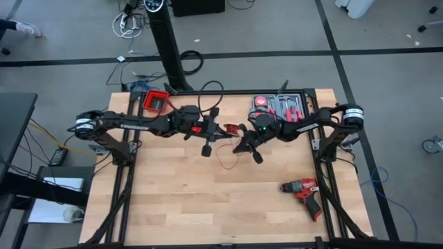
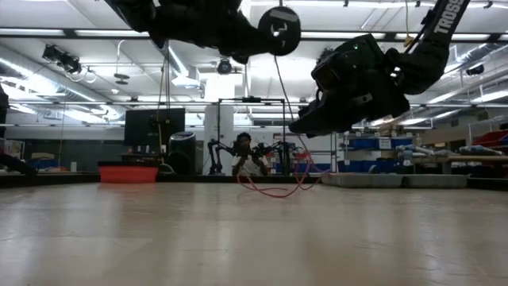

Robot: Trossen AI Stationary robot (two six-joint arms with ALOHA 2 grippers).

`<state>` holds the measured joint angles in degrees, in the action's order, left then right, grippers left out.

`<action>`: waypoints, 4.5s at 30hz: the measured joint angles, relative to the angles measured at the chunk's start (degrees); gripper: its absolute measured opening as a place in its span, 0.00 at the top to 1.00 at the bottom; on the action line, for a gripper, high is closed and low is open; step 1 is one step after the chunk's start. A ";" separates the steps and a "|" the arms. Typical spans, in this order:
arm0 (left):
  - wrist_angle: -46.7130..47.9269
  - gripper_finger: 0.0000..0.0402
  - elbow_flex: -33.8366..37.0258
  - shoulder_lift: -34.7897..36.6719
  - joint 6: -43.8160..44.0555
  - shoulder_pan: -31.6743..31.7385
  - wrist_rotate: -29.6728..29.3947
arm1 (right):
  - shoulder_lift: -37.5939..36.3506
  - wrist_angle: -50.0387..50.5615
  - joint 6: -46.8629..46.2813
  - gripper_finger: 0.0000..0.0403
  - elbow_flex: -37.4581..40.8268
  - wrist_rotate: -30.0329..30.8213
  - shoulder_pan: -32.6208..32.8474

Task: Coil cords
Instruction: Coil the red wire onto the black spool

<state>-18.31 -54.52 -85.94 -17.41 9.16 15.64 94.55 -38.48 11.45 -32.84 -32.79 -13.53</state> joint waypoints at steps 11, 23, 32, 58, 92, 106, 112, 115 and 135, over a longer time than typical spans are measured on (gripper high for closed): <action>11.77 0.99 -0.02 0.81 6.13 1.38 -1.95 | -8.77 3.24 1.78 1.00 0.06 3.23 -0.08; 15.32 0.99 -0.02 0.75 6.96 2.04 -8.18 | -22.47 17.40 1.76 1.00 0.06 3.06 -0.03; 17.28 0.99 -0.02 0.75 6.88 2.66 -8.12 | -27.52 20.92 4.79 1.00 0.06 6.64 -0.05; 15.94 0.99 -0.02 0.75 10.23 0.20 10.89 | -26.27 13.89 13.70 1.00 -6.39 7.13 -3.59; 9.44 0.99 0.02 0.75 3.96 -0.82 17.12 | -4.64 9.04 15.37 1.00 -17.84 1.55 2.96; 4.39 0.99 0.02 0.84 -2.93 -1.13 10.66 | -4.66 16.01 6.94 0.99 -17.75 -5.01 2.11; 4.30 0.99 0.04 0.82 -7.79 -1.06 8.71 | -4.68 21.50 5.38 0.95 -17.78 -6.11 2.18; 3.98 0.99 0.00 0.93 -7.87 -1.08 8.00 | -4.66 23.32 5.24 0.94 -17.75 -6.11 2.07; 1.76 0.99 0.00 0.91 -7.89 -1.43 5.82 | -4.86 7.76 -1.37 0.94 -3.77 6.94 -0.13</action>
<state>-16.55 -54.52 -85.03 -25.30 7.73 21.46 89.69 -30.72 10.08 -36.61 -25.85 -13.66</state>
